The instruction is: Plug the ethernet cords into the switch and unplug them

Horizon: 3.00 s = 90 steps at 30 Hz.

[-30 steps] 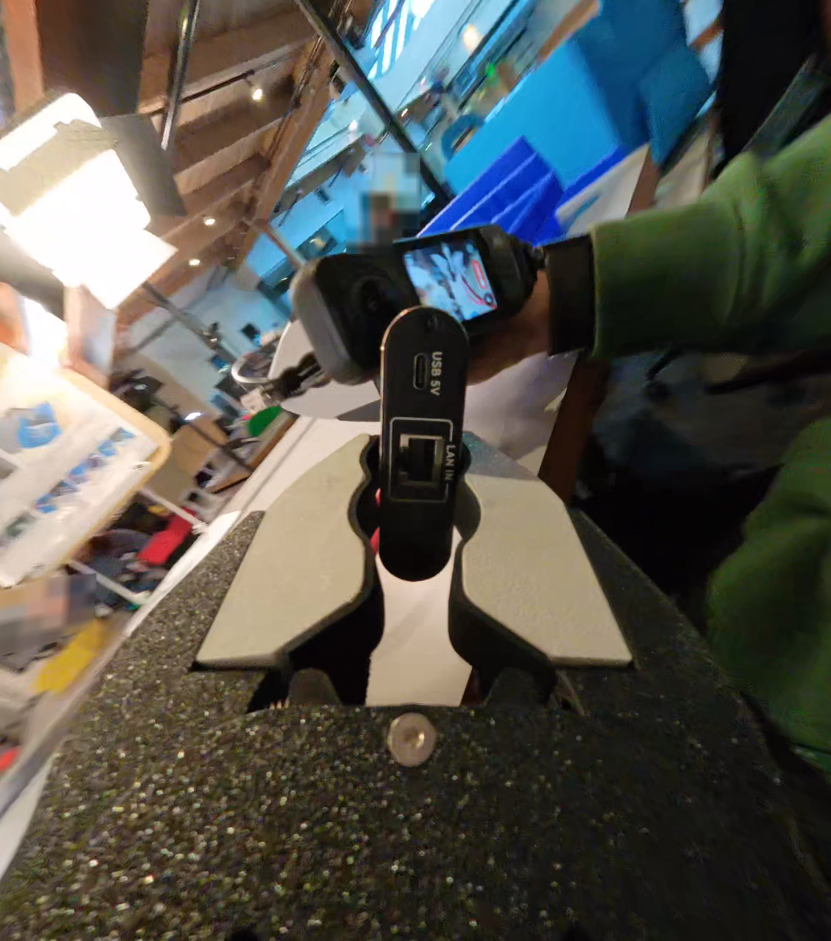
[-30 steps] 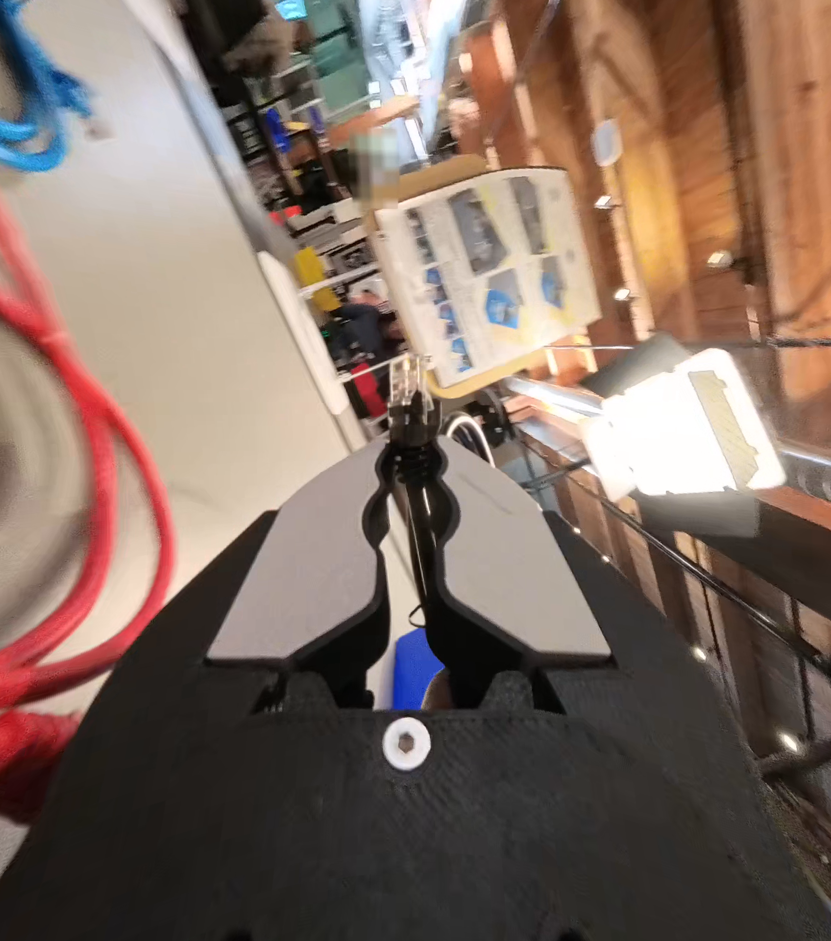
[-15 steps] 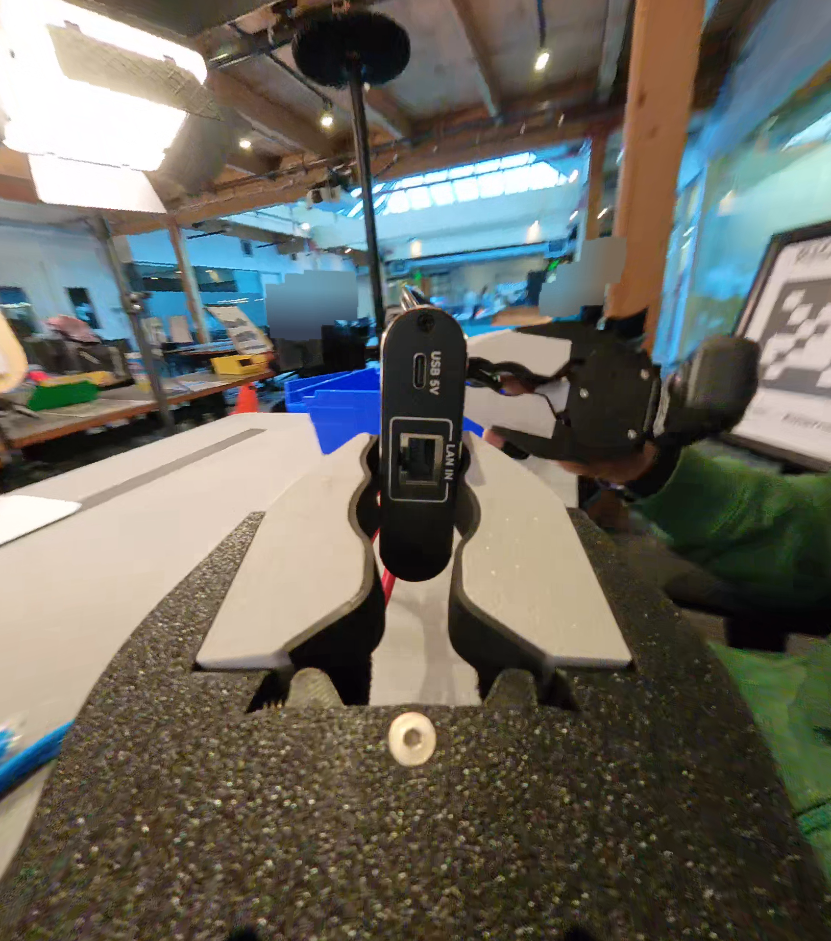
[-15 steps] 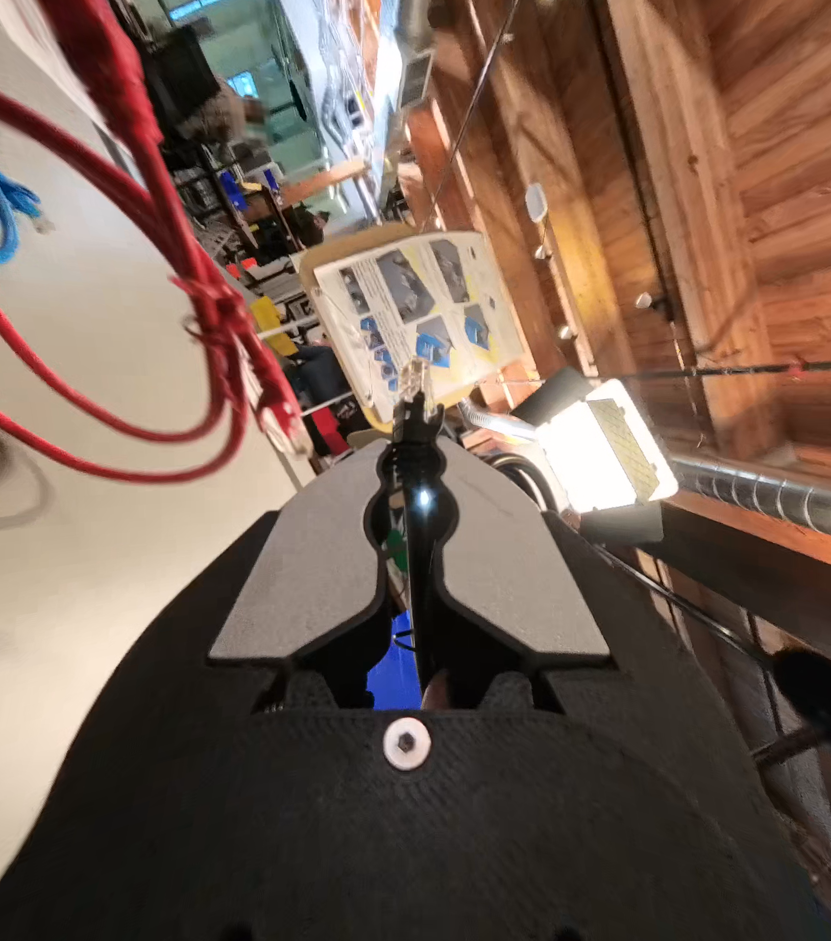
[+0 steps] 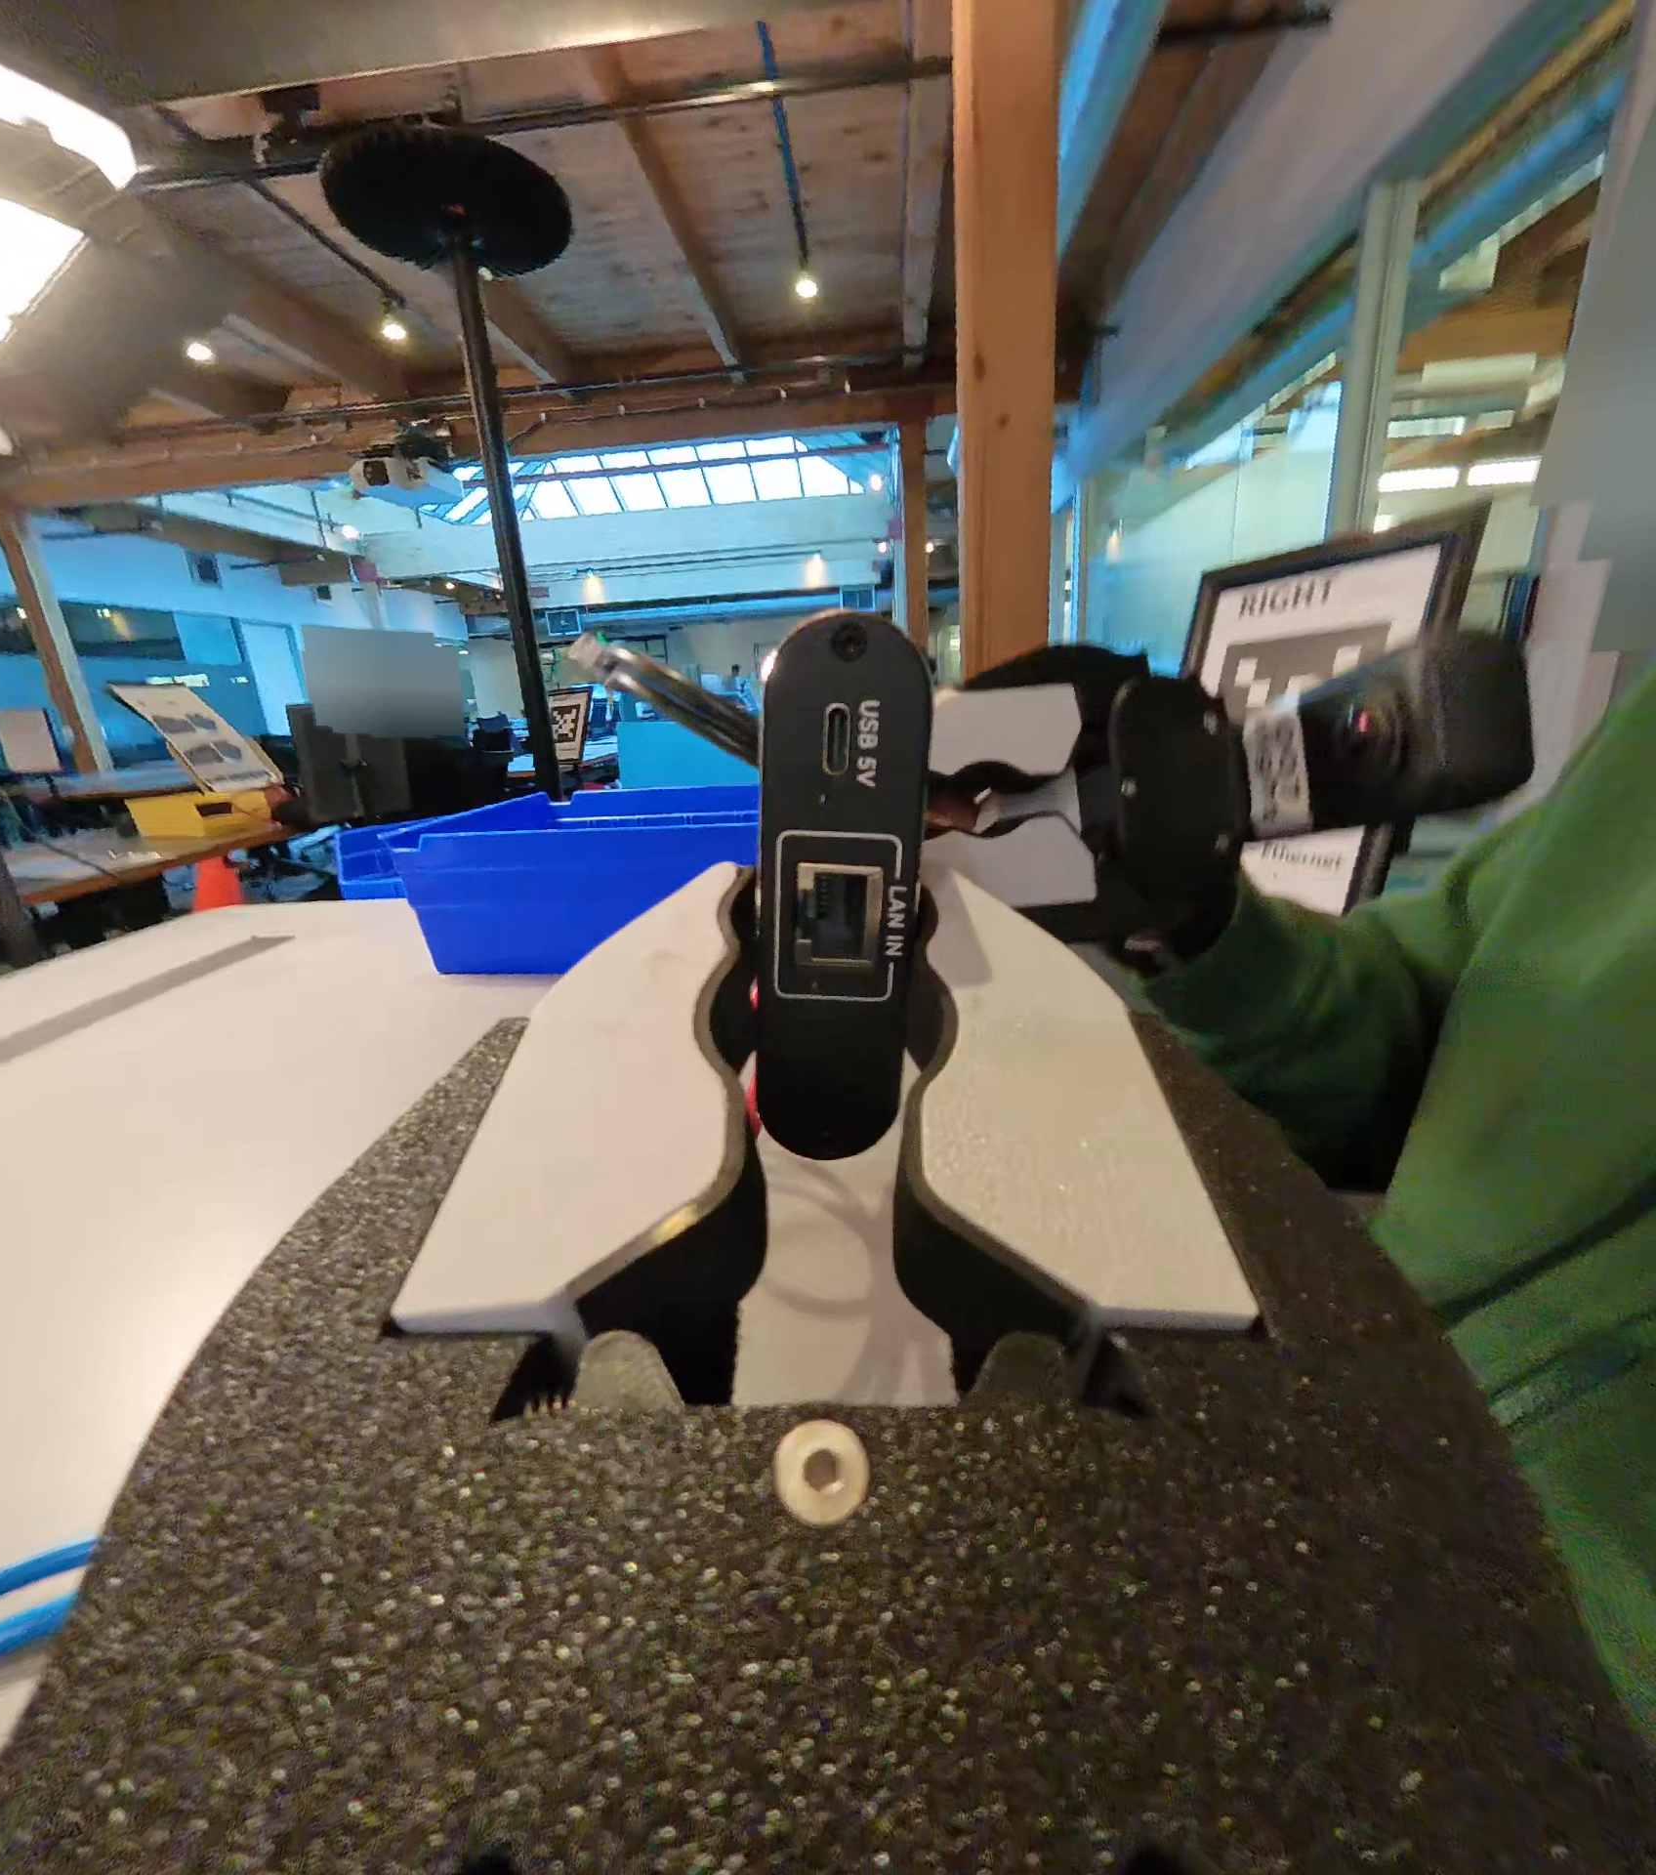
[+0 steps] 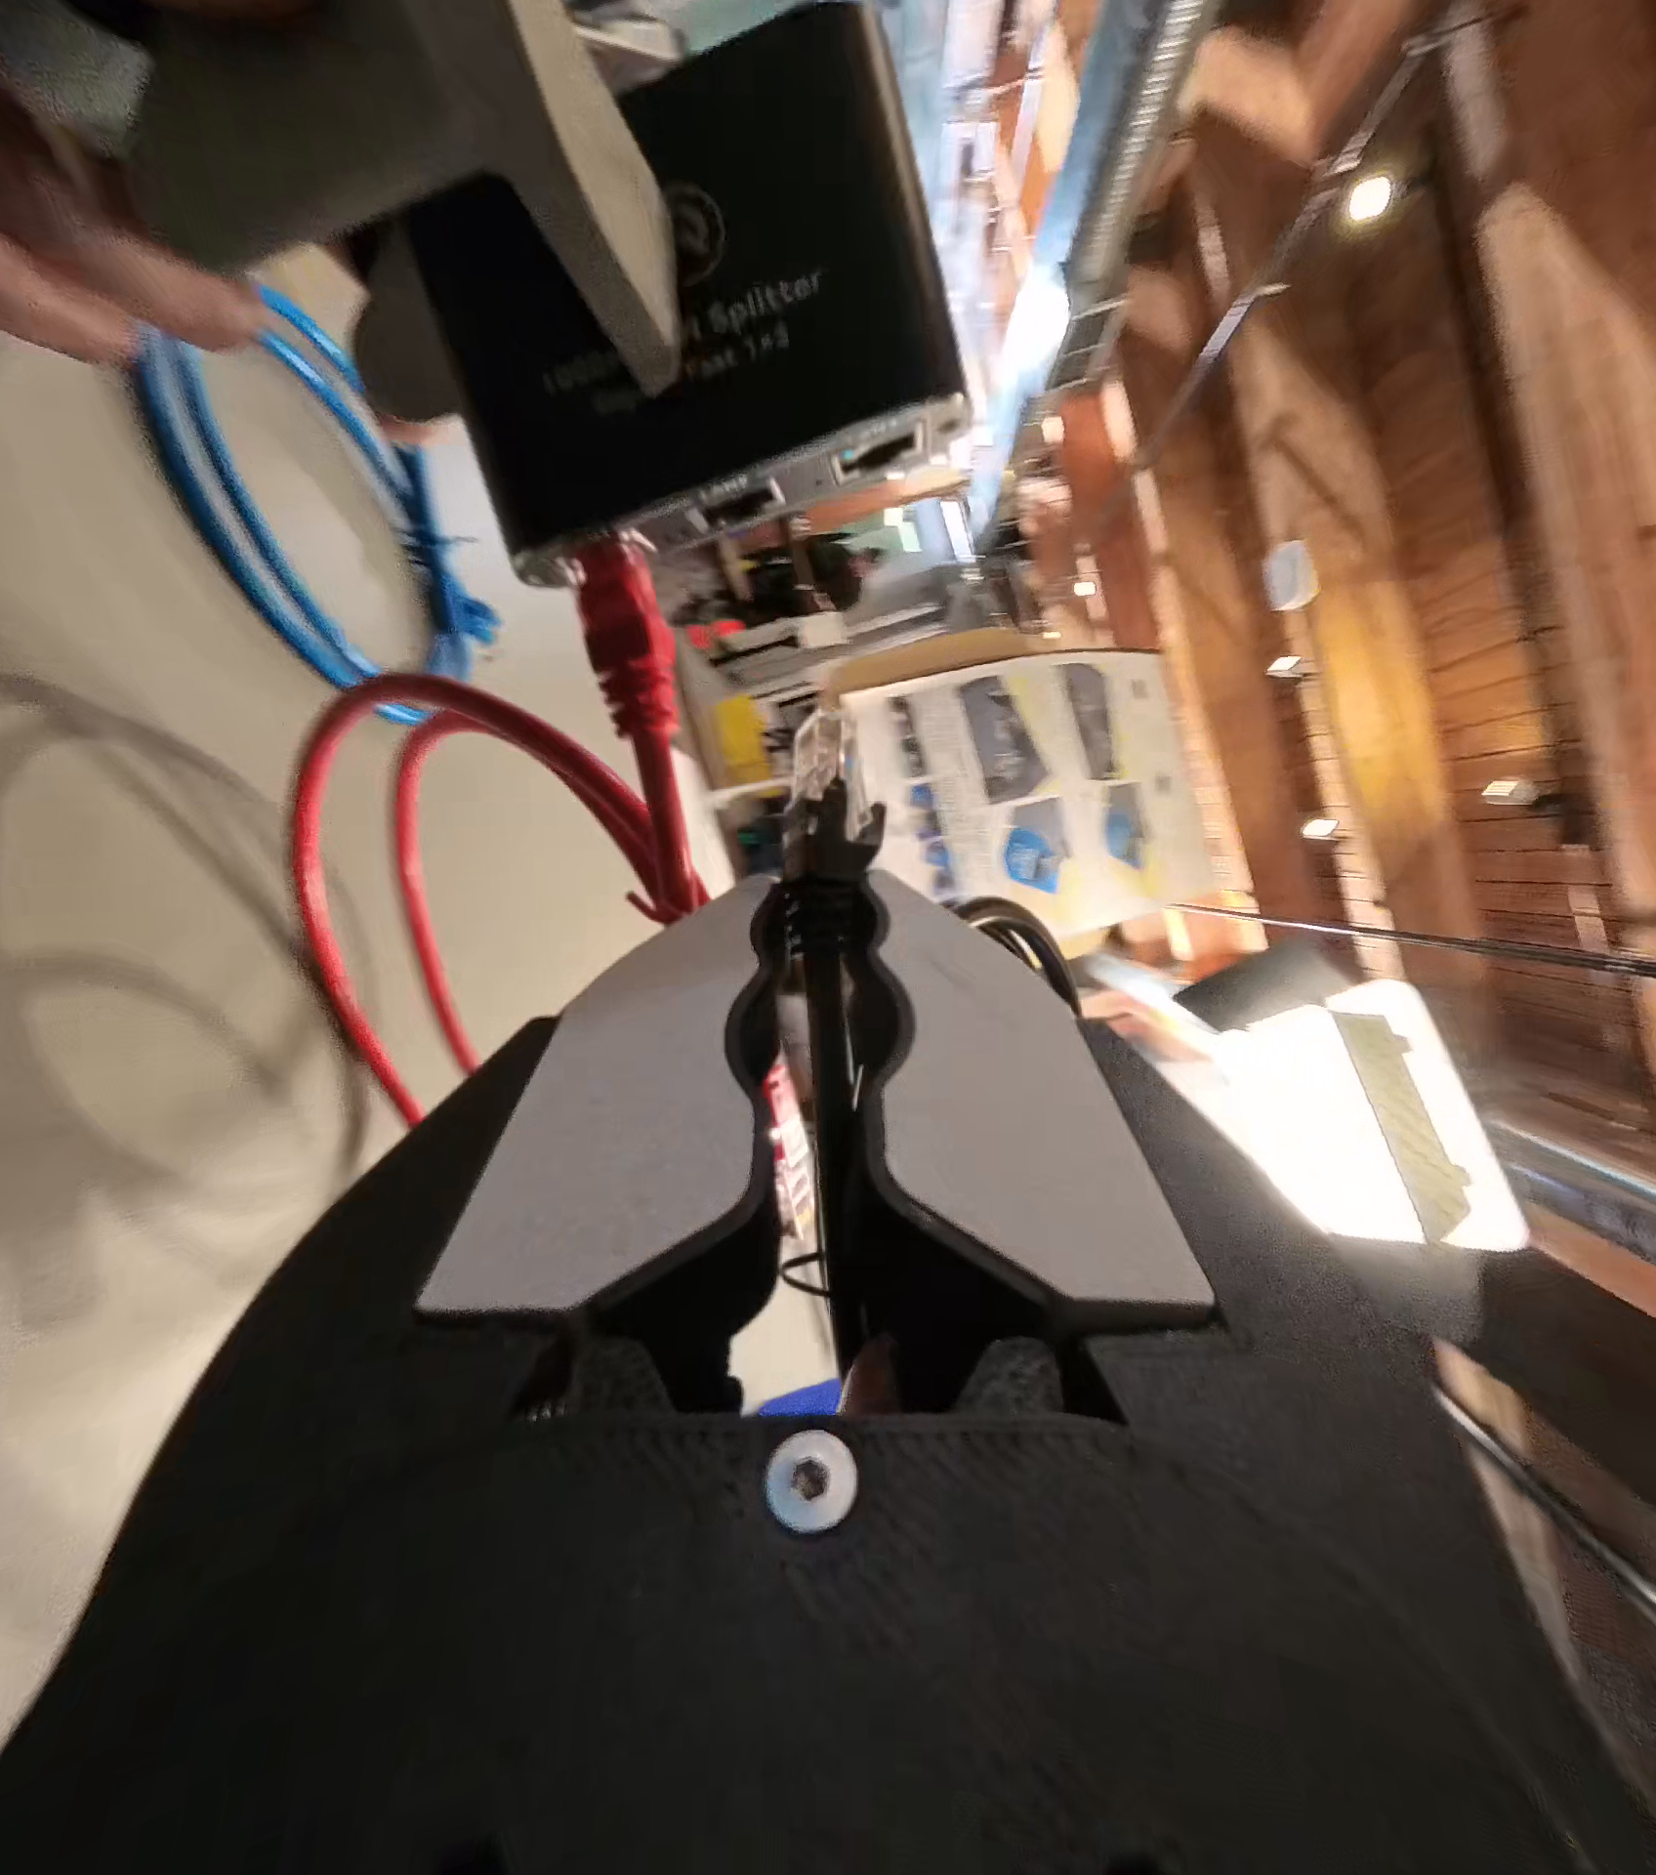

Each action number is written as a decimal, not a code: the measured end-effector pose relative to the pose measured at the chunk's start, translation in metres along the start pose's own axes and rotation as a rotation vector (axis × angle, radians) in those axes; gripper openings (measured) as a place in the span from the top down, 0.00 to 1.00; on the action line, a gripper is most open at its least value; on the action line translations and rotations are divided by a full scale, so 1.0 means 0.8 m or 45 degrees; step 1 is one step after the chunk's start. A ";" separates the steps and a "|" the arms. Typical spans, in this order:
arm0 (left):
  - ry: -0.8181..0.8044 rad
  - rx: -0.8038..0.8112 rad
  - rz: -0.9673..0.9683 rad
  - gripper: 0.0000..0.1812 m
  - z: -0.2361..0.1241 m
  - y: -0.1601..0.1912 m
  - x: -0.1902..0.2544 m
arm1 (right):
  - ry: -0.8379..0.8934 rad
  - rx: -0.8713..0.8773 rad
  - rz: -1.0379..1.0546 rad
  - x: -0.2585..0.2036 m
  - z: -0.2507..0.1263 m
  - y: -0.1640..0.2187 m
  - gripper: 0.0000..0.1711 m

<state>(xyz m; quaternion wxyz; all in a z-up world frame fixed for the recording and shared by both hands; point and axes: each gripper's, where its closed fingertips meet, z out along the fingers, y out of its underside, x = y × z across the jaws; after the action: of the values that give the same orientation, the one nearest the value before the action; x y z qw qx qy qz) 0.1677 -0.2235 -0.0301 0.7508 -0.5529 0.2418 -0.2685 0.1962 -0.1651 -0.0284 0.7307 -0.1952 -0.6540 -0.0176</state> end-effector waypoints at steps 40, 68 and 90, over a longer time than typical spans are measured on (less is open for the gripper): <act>0.249 -0.431 0.491 0.86 0.012 0.072 0.064 | -0.699 0.271 0.203 -0.061 -0.062 -0.043 0.94; -0.108 -0.611 0.716 0.85 0.023 0.097 0.023 | -0.539 -0.108 -0.127 -0.074 -0.030 0.013 0.94; -0.087 -0.605 0.705 0.85 0.030 0.098 0.030 | -0.543 -0.068 -0.156 -0.094 -0.021 0.010 0.94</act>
<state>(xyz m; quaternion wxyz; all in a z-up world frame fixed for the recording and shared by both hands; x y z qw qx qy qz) 0.2116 -0.2038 -0.1004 0.6534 -0.6340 0.4126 0.0273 0.2032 -0.1801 -0.1037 0.5681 -0.1737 -0.8035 -0.0376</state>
